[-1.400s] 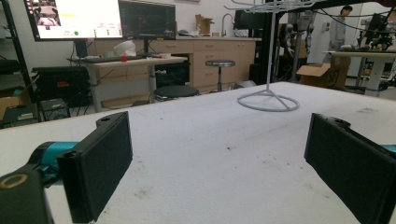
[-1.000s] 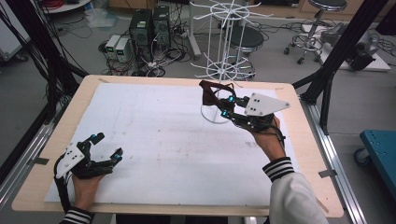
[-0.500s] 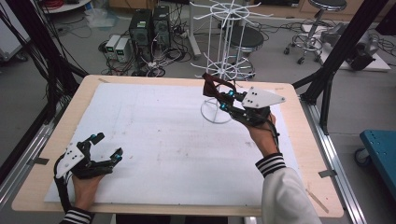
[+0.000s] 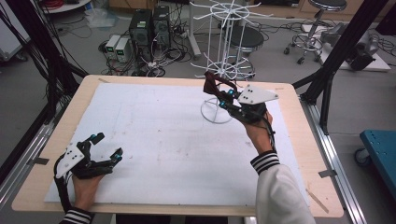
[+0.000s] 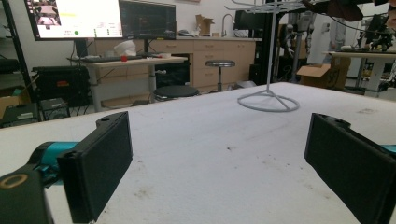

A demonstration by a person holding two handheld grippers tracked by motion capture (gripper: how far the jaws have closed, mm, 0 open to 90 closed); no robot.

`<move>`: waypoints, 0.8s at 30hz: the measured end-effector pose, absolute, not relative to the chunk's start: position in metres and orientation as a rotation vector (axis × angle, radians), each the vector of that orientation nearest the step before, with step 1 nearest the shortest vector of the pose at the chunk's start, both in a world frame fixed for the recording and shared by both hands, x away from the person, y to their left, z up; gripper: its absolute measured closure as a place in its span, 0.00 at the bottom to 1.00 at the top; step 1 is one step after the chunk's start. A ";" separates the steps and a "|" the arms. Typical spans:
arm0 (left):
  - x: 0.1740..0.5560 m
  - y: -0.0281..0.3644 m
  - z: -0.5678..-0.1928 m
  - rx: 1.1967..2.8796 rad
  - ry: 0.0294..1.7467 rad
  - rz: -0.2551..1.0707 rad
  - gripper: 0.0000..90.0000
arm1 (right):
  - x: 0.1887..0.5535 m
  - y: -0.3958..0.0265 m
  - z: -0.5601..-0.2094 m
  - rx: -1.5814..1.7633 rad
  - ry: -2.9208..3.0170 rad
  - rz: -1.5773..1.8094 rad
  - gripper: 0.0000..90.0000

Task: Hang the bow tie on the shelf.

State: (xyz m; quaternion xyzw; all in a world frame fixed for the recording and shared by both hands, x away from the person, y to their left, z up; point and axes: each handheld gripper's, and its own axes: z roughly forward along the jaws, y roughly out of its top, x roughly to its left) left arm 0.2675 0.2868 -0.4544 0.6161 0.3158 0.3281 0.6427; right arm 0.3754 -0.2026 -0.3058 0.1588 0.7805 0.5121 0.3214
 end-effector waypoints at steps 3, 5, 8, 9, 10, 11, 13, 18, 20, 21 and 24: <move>0.267 0.287 -0.454 1.403 0.720 0.746 0.09 | 0.377 -0.200 -0.308 0.426 2.056 1.325 0.84; 0.268 0.287 -0.454 1.403 0.720 0.747 0.09 | 0.378 -0.199 -0.309 0.437 2.062 1.304 0.84; 0.268 0.287 -0.454 1.404 0.720 0.746 0.09 | 0.380 -0.198 -0.312 0.466 2.069 1.311 0.84; 0.268 0.287 -0.454 1.404 0.720 0.746 0.09 | 0.380 -0.198 -0.313 0.471 2.068 1.310 0.84; 0.268 0.287 -0.454 1.402 0.719 0.747 0.09 | 0.380 -0.197 -0.314 0.480 2.071 1.310 0.84; 0.268 0.287 -0.454 1.404 0.719 0.746 0.09 | 0.381 -0.197 -0.314 0.478 2.071 1.307 0.84; 0.268 0.287 -0.454 1.406 0.717 0.745 0.09 | 0.381 -0.197 -0.316 0.488 2.071 1.301 0.84; 0.268 0.287 -0.454 1.404 0.718 0.746 0.09 | 0.383 -0.197 -0.319 0.522 2.068 1.310 0.84; 0.268 0.287 -0.454 1.404 0.719 0.747 0.09 | 0.383 -0.198 -0.320 0.534 2.071 1.319 0.84; 0.268 0.287 -0.454 1.404 0.719 0.747 0.09 | 0.384 -0.198 -0.321 0.544 2.068 1.318 0.84; 0.268 0.287 -0.454 1.404 0.718 0.747 0.09 | 0.385 -0.199 -0.326 0.578 2.077 1.322 0.84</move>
